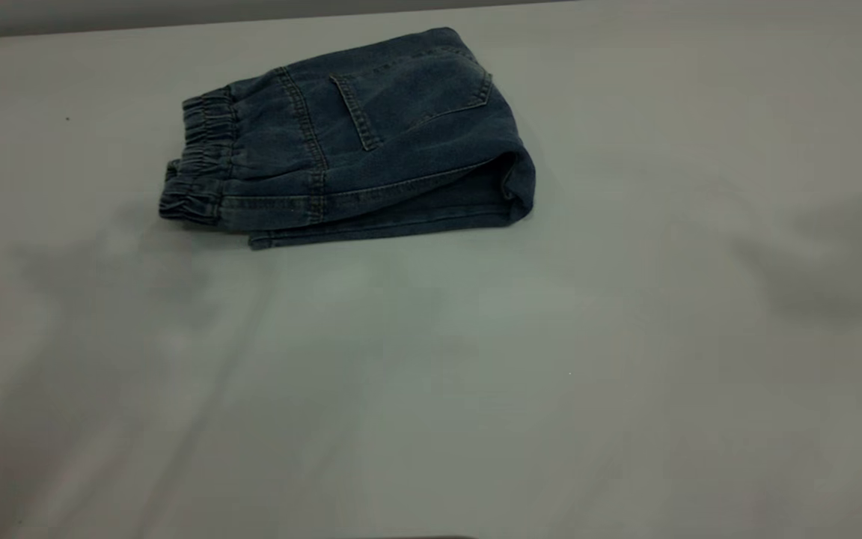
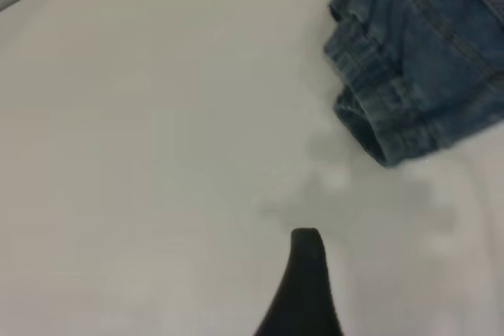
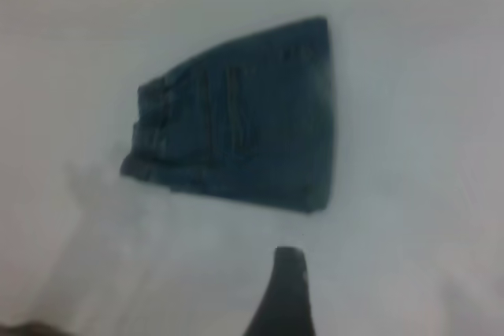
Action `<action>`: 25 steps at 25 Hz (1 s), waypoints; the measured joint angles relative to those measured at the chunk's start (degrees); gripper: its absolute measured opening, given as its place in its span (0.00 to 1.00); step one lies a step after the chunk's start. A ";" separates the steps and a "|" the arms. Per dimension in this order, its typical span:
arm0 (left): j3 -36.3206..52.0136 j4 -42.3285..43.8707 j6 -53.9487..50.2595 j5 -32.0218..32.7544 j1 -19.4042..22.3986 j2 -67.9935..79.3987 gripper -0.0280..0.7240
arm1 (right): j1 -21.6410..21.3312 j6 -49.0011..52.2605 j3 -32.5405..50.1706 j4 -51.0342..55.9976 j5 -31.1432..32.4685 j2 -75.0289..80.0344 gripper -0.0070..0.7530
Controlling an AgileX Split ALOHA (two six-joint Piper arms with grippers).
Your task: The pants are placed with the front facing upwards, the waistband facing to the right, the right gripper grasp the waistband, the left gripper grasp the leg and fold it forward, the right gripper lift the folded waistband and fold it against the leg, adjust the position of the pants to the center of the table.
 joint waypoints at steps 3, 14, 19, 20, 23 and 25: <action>5.22 -1.35 0.00 0.00 0.00 -6.64 0.80 | 0.00 0.00 7.00 0.00 0.00 -7.20 0.77; 28.42 -10.48 0.18 0.00 0.00 -31.33 0.80 | 0.00 0.19 30.42 -0.18 0.19 -34.53 0.77; 39.07 -10.49 0.18 0.00 0.00 -43.25 0.80 | 0.00 -0.98 39.33 -2.58 0.37 -46.92 0.77; 40.89 -10.49 0.18 0.00 0.00 -45.34 0.80 | 0.00 -1.07 41.08 -3.60 0.42 -49.44 0.77; 45.07 -10.49 0.18 0.00 0.00 -51.92 0.80 | 0.00 -1.18 45.50 -6.64 0.53 -55.87 0.77; 47.38 -10.43 0.24 0.00 0.00 -55.02 0.80 | 0.00 -1.22 48.32 -8.75 0.71 -59.11 0.77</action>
